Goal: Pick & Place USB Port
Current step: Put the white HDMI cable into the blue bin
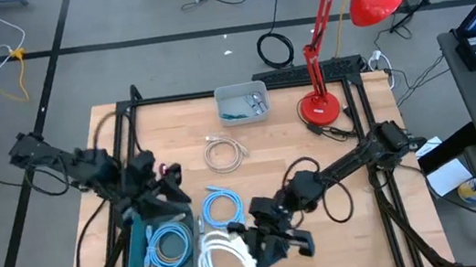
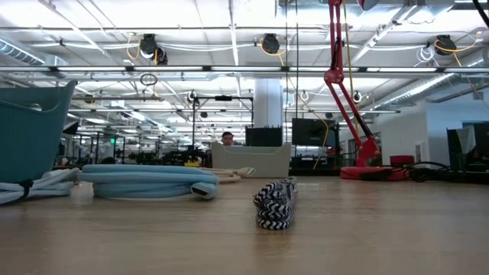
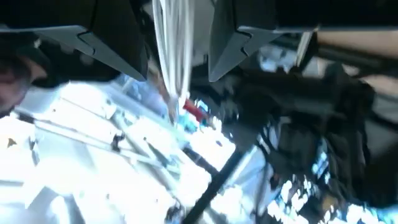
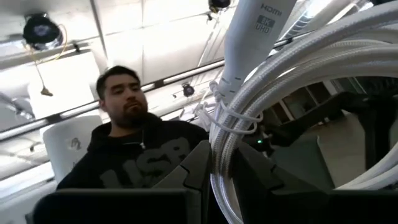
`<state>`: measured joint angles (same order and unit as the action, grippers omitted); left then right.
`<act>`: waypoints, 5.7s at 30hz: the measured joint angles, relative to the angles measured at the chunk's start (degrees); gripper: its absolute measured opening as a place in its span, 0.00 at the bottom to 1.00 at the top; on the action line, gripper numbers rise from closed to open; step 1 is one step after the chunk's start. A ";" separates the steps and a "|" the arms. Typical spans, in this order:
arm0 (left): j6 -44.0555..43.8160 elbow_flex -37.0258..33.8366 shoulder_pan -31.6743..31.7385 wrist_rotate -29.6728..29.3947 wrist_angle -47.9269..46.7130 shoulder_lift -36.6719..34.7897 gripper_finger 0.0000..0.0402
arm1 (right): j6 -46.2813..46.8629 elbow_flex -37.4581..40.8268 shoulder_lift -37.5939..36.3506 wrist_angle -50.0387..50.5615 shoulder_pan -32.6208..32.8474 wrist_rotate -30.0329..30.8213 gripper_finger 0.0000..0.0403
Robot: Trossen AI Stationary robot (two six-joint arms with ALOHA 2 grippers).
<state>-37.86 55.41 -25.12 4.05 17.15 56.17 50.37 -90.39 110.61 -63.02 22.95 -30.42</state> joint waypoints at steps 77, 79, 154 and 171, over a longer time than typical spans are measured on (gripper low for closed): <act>-18.89 2.35 -1.31 14.32 22.19 18.81 0.20 | -10.89 0.02 -5.39 9.73 -0.06 3.32 0.12; -19.25 2.35 -1.31 14.30 22.20 18.81 0.21 | -10.89 0.02 -5.36 9.11 -0.08 3.47 0.15; -94.93 -23.22 -44.28 -34.50 -44.25 -1.28 0.17 | -30.10 2.27 -27.15 60.32 5.21 39.59 0.54; -94.23 -23.67 -38.54 -21.13 -52.64 -1.26 0.42 | -30.09 2.27 -27.15 60.30 5.15 39.62 0.54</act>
<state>-132.09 31.74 -63.67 -17.08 -35.50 54.92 20.28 -88.12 83.46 -2.72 28.10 9.19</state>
